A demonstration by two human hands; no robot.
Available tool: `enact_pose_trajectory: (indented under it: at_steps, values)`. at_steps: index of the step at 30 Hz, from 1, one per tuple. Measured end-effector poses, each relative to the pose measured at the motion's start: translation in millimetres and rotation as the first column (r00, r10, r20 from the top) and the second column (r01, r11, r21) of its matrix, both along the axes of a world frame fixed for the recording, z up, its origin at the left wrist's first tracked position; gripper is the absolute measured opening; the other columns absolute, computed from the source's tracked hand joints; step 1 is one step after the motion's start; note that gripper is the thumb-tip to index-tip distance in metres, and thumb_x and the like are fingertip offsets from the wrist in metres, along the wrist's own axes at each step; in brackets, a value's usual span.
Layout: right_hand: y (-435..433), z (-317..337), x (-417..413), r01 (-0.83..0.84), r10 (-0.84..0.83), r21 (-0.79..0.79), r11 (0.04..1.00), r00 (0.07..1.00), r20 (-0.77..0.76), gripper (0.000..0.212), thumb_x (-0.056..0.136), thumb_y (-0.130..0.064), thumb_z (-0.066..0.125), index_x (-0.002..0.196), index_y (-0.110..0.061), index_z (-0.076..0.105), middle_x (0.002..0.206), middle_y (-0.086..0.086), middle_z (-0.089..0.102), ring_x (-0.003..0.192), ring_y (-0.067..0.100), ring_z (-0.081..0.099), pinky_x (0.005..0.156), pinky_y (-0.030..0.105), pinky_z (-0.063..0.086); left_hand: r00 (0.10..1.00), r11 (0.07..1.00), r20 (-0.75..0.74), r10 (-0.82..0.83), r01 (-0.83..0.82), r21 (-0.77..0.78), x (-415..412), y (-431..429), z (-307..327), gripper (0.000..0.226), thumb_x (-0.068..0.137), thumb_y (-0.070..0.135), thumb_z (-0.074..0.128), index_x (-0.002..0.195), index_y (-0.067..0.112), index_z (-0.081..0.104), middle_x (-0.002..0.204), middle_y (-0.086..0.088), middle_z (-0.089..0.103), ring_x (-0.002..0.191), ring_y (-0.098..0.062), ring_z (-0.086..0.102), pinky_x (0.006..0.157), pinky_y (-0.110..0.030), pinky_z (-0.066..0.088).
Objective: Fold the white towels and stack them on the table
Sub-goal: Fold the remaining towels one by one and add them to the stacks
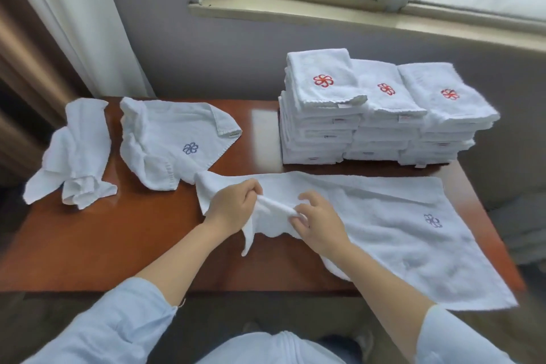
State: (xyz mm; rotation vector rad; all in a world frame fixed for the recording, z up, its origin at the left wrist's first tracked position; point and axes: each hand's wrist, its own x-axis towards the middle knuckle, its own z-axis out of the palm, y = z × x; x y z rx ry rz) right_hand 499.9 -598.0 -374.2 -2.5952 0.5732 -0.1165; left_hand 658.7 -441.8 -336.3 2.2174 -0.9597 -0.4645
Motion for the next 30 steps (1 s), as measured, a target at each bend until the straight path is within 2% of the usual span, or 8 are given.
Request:
enact_pose_trajectory:
  at_steps: [2, 4, 7, 9, 11, 17, 25, 30]
  values:
    - [0, 15, 9, 0.016, -0.016, 0.166, 0.986, 1.0, -0.002, 0.036, 0.097, -0.04, 0.054, 0.072, -0.014, 0.055, 0.078, -0.009, 0.053, 0.072, 0.01, 0.049, 0.063, 0.032, 0.037, 1.0, 0.999, -0.005, 0.024, -0.024, 0.03, 13, -7, 18, 0.025, 0.086, 0.027, 0.034, 0.076, 0.027, 0.057, 0.071, 0.009, 0.06, 0.076, -0.018, 0.056, 0.069, -0.034, 0.043]
    - [2, 28, 17, 0.057, -0.017, 0.395, 0.917, 0.995, -0.102, 0.045, 0.097, -0.047, 0.05, 0.065, -0.018, 0.037, 0.059, -0.01, 0.036, 0.052, 0.008, 0.033, 0.055, 0.03, 0.028, 1.0, 0.982, -0.014, -0.011, 0.014, 0.187, 26, -10, 30, 0.025, 0.089, 0.02, 0.04, 0.069, 0.024, 0.055, 0.07, 0.009, 0.06, 0.075, -0.018, 0.055, 0.067, -0.033, 0.042]
    - [11, 30, 22, 0.131, 0.074, 0.596, 0.792, 0.949, -0.307, 0.045, 0.098, -0.052, 0.045, 0.069, -0.019, 0.053, 0.063, -0.011, 0.045, 0.05, 0.005, 0.039, 0.05, 0.022, 0.033, 0.983, 0.794, -0.086, -0.163, 0.182, 0.58, 40, 0, 32, 0.022, 0.088, 0.021, 0.042, 0.071, 0.019, 0.056, 0.075, 0.008, 0.059, 0.078, -0.018, 0.055, 0.071, -0.03, 0.043]
    - [17, 20, 19, 0.193, 0.129, 0.649, 0.736, 0.901, -0.414, 0.04, 0.101, -0.046, 0.042, 0.097, -0.015, 0.067, 0.08, -0.004, 0.063, 0.06, 0.01, 0.057, 0.053, 0.02, 0.047, 0.963, 0.612, -0.166, -0.211, 0.262, 0.746, 40, 9, 25, 0.021, 0.087, 0.025, 0.048, 0.087, 0.017, 0.066, 0.09, 0.005, 0.067, 0.083, -0.018, 0.059, 0.072, -0.026, 0.045]
    - [19, 10, 14, 0.197, 0.122, 0.636, 0.747, 0.898, -0.422, 0.03, 0.101, -0.036, 0.044, 0.109, -0.015, 0.065, 0.089, -0.002, 0.07, 0.071, 0.014, 0.067, 0.063, 0.028, 0.055, 0.954, 0.535, -0.137, -0.266, 0.265, 0.802, 33, 13, 13, 0.027, 0.088, 0.029, 0.049, 0.103, 0.02, 0.069, 0.108, 0.004, 0.07, 0.092, -0.017, 0.062, 0.077, -0.026, 0.046]
    - [-11, -3, -20, 0.184, -0.041, 0.323, 0.928, 0.914, -0.403, 0.029, 0.099, -0.03, 0.045, 0.123, -0.028, 0.063, 0.127, -0.01, 0.06, 0.112, 0.013, 0.059, 0.094, 0.034, 0.051, 0.962, 0.684, -0.084, -0.259, 0.244, 0.687, -8, -8, -26, 0.038, 0.095, 0.033, 0.047, 0.133, 0.032, 0.053, 0.138, 0.004, 0.051, 0.124, -0.02, 0.052, 0.093, -0.031, 0.042]
    - [-63, -8, -84, 0.236, -0.135, 0.217, 0.947, 0.907, -0.398, 0.049, 0.099, -0.03, 0.05, 0.147, -0.027, 0.041, 0.155, -0.004, 0.032, 0.135, 0.017, 0.041, 0.101, 0.032, 0.044, 0.92, 0.654, -0.111, -0.377, 0.349, 0.671, -67, -70, -43, 0.058, 0.094, 0.031, 0.048, 0.15, 0.027, 0.033, 0.151, -0.001, 0.032, 0.13, -0.025, 0.044, 0.093, -0.038, 0.046]
    - [-113, -10, -111, 0.267, -0.2, 0.138, 0.954, 0.907, -0.37, 0.059, 0.096, -0.025, 0.052, 0.152, -0.025, 0.033, 0.161, 0.0, 0.021, 0.147, 0.019, 0.022, 0.11, 0.035, 0.036, 0.944, 0.703, -0.069, -0.323, 0.288, 0.65, -100, -117, -48, 0.065, 0.094, 0.034, 0.051, 0.153, 0.025, 0.025, 0.159, -0.003, 0.019, 0.145, -0.025, 0.022, 0.103, -0.042, 0.042]
